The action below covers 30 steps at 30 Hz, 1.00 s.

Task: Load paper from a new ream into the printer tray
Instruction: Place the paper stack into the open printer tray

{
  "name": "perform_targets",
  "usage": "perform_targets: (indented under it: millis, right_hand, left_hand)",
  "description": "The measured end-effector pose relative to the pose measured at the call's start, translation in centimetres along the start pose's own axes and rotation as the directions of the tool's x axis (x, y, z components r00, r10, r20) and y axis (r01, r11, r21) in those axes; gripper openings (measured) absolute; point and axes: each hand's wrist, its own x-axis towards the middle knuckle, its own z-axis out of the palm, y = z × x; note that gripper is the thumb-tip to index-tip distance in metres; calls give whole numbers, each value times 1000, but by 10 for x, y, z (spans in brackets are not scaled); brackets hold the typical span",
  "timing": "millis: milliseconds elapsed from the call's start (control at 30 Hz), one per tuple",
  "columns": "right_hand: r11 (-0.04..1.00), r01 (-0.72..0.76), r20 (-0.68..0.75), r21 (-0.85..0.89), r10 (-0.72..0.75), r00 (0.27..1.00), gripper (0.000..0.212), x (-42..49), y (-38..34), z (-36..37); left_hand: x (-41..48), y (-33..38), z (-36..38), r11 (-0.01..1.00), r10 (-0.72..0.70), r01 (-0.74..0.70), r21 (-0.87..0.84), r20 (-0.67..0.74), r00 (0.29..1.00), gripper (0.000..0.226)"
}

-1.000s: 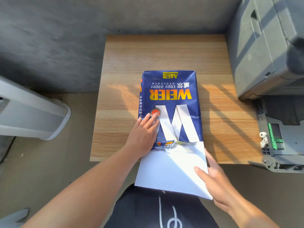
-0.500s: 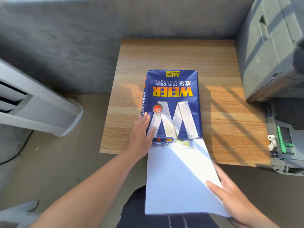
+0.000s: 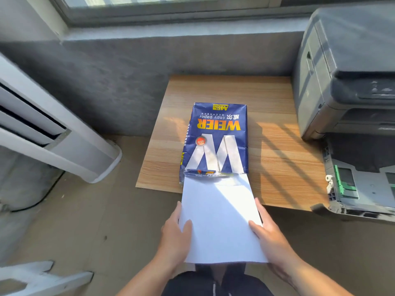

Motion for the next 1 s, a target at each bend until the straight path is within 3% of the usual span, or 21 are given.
perform_targets:
  millis: [200,433,567,700,867,1000]
  right_hand:
    - [998,-60,-36,7,60,998,67,-49,17,3]
    - [994,70,-88,-81,-77,993,66,-96,42,-27]
    - [991,127,-140,-51,-133,981,63,-111,36,-63]
    - [984,177,-260,11,-168,951,62,-115,17,-140]
    - [981,172,-351,-91,-193,916,64,-105,-6,-294]
    - [983,141,-343,-121,-175,923,61,-76,-19,-389]
  left_hand:
    - [-54,-21,-3,992,100,-100,-83,-4,995,60]
    - [-100,-45,15,976,172,-167,-142,19,985,64]
    - [-108,-18,45,962,245,-239,-129,26,969,65]
    - [-107,39,111,933,349,-339,-119,80,934,65]
    - [-100,140,249,875,485,-476,-92,143,863,51]
    - [-87,186,344,958,284,-288,-16,220,933,54]
